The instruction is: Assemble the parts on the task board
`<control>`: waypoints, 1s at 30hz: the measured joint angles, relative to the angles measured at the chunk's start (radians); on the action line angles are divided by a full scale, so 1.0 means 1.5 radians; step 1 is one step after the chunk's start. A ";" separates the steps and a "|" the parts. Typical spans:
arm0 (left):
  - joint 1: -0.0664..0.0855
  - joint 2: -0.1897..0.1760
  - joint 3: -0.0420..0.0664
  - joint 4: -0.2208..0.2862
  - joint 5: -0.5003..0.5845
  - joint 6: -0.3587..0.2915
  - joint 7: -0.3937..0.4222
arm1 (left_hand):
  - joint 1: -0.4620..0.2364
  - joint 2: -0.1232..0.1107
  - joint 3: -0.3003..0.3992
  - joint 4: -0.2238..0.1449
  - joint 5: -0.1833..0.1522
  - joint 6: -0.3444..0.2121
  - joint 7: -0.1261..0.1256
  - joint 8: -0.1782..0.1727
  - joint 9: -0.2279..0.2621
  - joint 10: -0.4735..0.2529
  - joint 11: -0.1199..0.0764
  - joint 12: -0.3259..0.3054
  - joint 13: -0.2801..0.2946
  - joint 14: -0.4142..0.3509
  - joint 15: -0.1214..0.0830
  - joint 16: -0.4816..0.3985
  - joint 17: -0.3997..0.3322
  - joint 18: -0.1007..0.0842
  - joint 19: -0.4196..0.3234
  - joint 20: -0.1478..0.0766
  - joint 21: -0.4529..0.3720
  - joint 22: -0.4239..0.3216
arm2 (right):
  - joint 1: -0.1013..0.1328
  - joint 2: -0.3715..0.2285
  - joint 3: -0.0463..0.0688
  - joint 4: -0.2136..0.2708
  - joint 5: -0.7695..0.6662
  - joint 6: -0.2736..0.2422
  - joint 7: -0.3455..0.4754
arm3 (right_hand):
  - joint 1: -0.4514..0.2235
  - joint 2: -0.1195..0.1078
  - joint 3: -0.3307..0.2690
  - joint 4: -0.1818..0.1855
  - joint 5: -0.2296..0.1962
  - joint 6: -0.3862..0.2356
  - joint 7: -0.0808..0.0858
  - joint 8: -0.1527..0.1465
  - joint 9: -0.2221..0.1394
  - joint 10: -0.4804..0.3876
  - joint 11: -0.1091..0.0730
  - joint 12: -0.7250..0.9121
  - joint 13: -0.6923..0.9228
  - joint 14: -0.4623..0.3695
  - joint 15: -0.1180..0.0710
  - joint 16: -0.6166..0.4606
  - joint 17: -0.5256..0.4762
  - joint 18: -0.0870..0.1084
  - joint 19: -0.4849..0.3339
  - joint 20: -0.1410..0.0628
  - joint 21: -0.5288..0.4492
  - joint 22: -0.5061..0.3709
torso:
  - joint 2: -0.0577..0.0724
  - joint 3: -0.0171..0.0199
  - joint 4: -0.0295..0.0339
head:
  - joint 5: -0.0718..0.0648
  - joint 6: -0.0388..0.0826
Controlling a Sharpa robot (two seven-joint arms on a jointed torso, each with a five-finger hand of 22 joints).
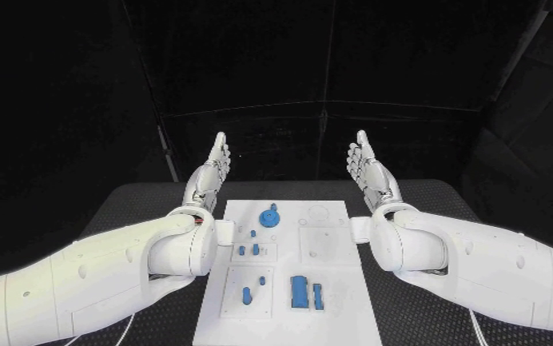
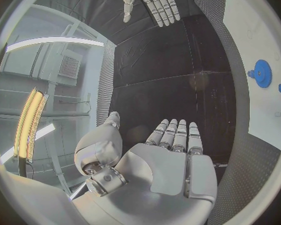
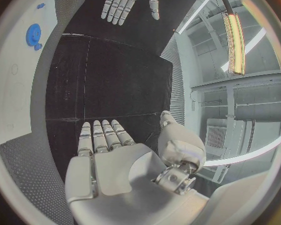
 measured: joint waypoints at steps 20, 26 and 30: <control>0.000 0.000 0.000 0.000 0.003 -0.009 0.002 | -0.165 0.000 -0.002 -0.002 0.000 -0.113 -0.001 0.000 0.000 -0.119 0.000 0.000 0.000 -0.108 -0.001 -0.003 0.000 -0.010 -0.070 -0.005 0.000 -0.012 | 0.000 0.000 0.000 0.000 0.006 -0.006 0.003 | -0.120 0.000 0.000 0.000 0.000 -0.106 -0.001 0.000 0.000 -0.116 -0.001 0.000 0.000 -0.113 -0.001 0.000 0.000 0.000 -0.094 -0.003 -0.003 -0.001 | 0.000 0.0000 0.0001 | 0.000 0.000; 0.000 0.000 0.000 0.000 0.003 -0.010 0.003 | -0.165 0.000 -0.002 -0.002 0.000 -0.113 -0.001 0.000 0.000 -0.119 0.000 0.000 0.000 -0.108 -0.001 -0.003 0.000 -0.010 -0.070 -0.005 0.000 -0.012 | 0.000 0.000 0.000 0.000 0.007 -0.006 0.003 | -0.176 -0.001 0.000 0.000 0.000 -0.110 -0.001 0.000 0.000 -0.122 -0.001 0.000 0.000 -0.120 -0.001 0.000 0.000 0.000 -0.094 -0.003 -0.003 -0.001 | 0.000 0.0000 0.0001 | 0.000 0.000; 0.000 0.000 0.000 0.000 0.003 -0.010 0.003 | -0.165 0.000 -0.002 -0.002 0.000 -0.113 -0.001 0.000 0.000 -0.119 0.000 0.000 0.000 -0.108 -0.001 -0.003 0.000 -0.010 -0.070 -0.005 0.000 -0.012 | 0.000 0.000 0.000 0.000 0.007 -0.006 0.003 | -0.176 -0.001 0.000 0.000 0.000 -0.110 -0.001 0.000 0.000 -0.122 -0.001 0.000 0.000 -0.120 -0.001 0.000 0.000 0.000 -0.094 -0.003 -0.003 -0.001 | 0.000 0.0001 0.0001 | 0.000 0.000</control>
